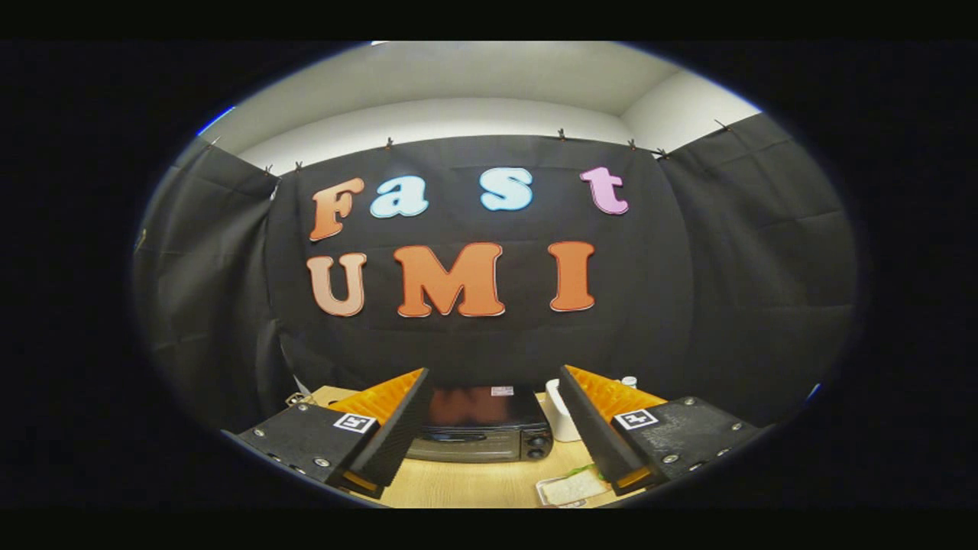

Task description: Open the toaster oven, put the food inside, and close the toaster oven door.

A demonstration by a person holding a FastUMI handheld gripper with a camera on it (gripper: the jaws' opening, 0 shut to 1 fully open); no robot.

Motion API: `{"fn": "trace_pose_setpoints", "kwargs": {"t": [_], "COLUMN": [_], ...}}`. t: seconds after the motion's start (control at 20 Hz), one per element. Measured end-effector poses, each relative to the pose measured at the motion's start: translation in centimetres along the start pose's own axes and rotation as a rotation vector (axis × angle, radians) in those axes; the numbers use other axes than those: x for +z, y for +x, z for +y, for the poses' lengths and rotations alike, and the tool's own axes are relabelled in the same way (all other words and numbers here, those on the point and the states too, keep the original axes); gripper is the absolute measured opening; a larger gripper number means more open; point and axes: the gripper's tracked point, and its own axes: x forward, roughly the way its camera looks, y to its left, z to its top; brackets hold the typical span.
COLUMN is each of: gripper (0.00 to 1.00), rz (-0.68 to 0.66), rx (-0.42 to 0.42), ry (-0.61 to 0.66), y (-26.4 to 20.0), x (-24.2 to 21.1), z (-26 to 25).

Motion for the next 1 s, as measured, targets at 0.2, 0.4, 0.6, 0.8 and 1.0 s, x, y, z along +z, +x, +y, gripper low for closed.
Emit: {"fn": "trace_pose_setpoints", "kwargs": {"t": [0.2,0.4,0.6,0.8,1.0], "gripper": [0.97,0.98,0.98,0.98,0.98], "rz": [0.026,0.058,0.123,0.201,0.270], "rx": [0.023,0.055,0.066,0.057,0.060], "ry": [-0.015,-0.012,-0.040,-0.087,-0.104], "y": [2.1,4.9,8.0,10.9,13.0], "x": [-2.3,-5.9,-11.1,-16.3,-20.3], "z": [2.2,4.4,6.0,7.1,8.0]}}
